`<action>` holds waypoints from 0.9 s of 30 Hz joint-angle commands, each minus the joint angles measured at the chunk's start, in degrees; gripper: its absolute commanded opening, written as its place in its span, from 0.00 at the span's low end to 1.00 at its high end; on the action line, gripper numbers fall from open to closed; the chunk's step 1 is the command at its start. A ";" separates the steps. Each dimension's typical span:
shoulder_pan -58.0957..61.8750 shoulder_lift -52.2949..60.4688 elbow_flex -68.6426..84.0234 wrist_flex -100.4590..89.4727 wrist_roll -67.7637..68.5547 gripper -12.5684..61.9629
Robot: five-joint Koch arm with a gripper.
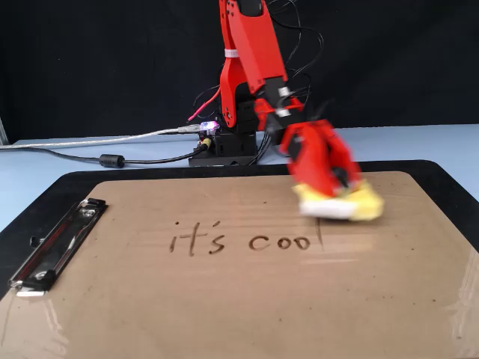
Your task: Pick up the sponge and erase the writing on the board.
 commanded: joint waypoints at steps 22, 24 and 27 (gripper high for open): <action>42.80 -37.79 -29.36 -11.69 -14.94 0.06; 42.98 -29.71 -19.95 -11.60 -14.77 0.06; 43.15 -15.82 -2.99 -11.43 -14.68 0.06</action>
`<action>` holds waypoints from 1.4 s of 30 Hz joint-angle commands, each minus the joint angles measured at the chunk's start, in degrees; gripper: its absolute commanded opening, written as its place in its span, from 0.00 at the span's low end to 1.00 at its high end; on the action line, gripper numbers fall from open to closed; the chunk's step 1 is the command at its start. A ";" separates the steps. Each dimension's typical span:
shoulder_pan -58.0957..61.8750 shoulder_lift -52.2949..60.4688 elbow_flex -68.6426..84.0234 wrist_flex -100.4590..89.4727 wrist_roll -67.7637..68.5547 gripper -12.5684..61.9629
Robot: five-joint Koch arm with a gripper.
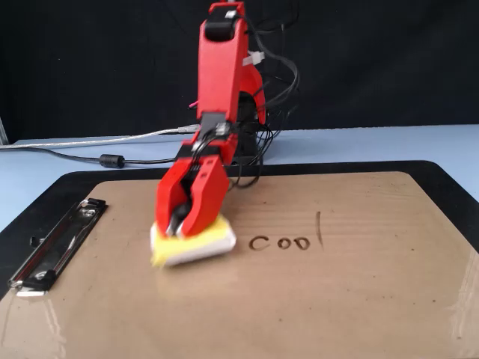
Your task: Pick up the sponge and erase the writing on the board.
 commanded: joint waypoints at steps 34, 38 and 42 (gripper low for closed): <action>0.18 22.50 13.62 7.29 7.03 0.06; 0.35 3.96 -4.04 6.42 7.03 0.06; 0.26 3.52 -1.49 1.67 6.86 0.06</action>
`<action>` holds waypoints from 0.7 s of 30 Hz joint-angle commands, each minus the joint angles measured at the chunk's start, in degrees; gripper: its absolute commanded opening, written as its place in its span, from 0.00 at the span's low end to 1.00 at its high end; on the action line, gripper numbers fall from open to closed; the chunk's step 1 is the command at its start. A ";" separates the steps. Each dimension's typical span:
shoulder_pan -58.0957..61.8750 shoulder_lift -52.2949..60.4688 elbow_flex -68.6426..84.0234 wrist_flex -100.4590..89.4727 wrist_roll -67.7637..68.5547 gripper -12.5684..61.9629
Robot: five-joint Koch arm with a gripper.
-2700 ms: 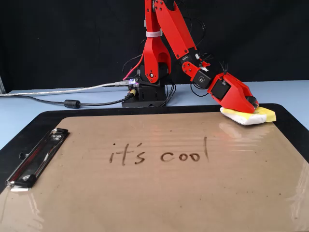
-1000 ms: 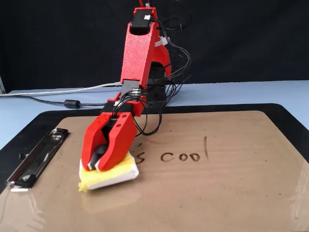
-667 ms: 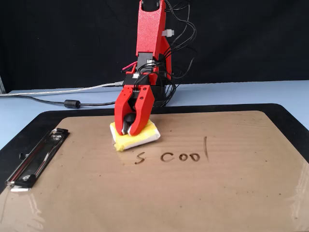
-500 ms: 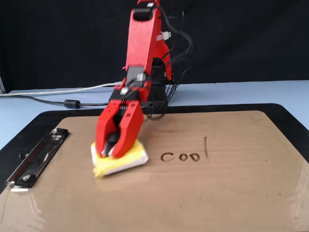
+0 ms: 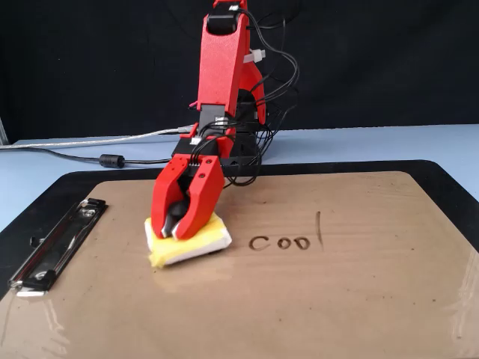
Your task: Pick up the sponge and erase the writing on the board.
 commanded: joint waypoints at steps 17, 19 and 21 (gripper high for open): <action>-0.62 20.13 24.61 -6.77 -0.88 0.06; -2.37 17.67 23.12 -6.24 -1.49 0.06; -4.57 7.29 12.39 -6.33 -2.37 0.06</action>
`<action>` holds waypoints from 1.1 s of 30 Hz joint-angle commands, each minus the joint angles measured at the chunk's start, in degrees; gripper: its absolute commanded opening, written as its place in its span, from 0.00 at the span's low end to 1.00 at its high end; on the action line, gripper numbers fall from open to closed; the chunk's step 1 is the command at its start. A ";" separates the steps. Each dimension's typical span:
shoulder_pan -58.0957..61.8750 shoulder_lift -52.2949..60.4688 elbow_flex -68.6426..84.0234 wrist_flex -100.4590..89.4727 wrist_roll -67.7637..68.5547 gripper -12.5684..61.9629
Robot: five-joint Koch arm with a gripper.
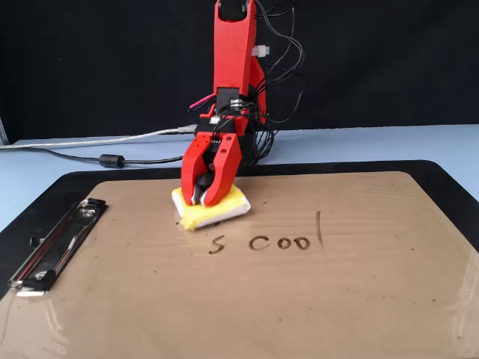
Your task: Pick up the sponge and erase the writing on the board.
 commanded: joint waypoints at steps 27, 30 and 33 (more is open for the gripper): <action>-11.16 0.97 -3.43 8.17 -3.08 0.06; -11.78 -19.86 -26.19 8.00 -2.90 0.06; -11.95 -25.75 -34.19 8.53 -2.81 0.06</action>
